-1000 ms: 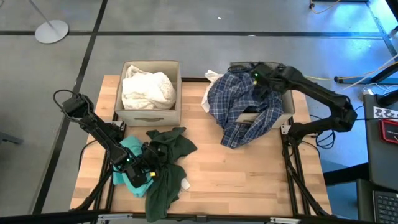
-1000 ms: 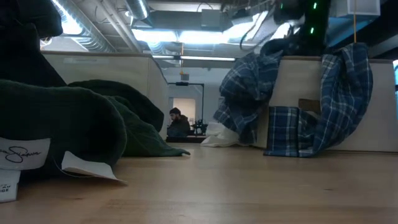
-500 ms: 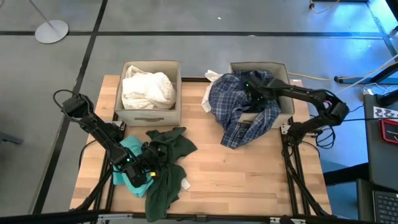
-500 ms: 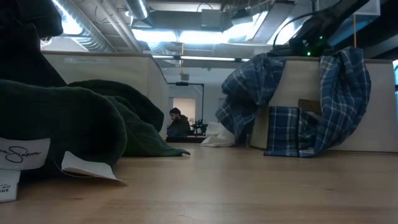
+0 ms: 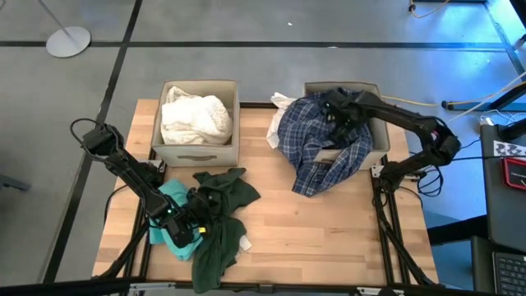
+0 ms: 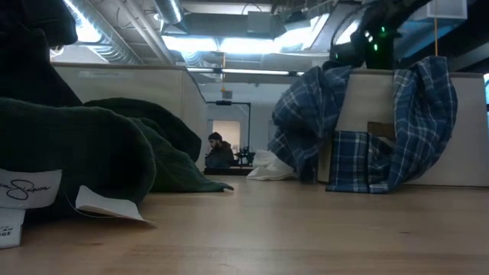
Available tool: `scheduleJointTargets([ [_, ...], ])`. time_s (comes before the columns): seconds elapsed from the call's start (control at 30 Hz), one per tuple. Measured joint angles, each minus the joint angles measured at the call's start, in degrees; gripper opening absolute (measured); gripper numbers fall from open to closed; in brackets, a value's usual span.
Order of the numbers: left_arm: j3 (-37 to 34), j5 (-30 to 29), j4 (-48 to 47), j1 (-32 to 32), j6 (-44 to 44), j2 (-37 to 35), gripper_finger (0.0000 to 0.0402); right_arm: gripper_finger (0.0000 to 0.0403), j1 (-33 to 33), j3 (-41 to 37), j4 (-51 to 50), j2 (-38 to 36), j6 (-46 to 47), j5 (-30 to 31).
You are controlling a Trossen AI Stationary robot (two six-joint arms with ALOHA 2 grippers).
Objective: Sort clothes
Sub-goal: Put the blue jacket into the right brown bin
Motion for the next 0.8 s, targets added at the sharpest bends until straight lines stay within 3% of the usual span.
scheduleJointTargets([
  [0.2,0.0,0.0,0.0,0.1,0.4,0.0,0.021,0.0239,3.1,13.2,-8.9,-1.6,0.0,2.8],
  [0.43,0.0,0.0,0.0,0.2,0.8,0.0,0.021,0.0245,6.2,25.8,-13.8,-1.8,0.0,1.5],
  [0.53,0.0,0.0,0.0,0.2,0.8,0.0,0.021,0.0245,8.5,28.4,-12.9,-1.8,-0.9,-2.2],
  [0.7,0.0,0.0,0.0,0.2,0.8,0.0,0.021,0.0245,14.7,27.9,-5.2,-1.9,-6.1,-14.7],
  [0.8,0.0,0.0,0.0,0.2,0.8,0.0,0.021,0.0245,19.7,25.9,2.3,-1.8,-7.7,-16.6],
])
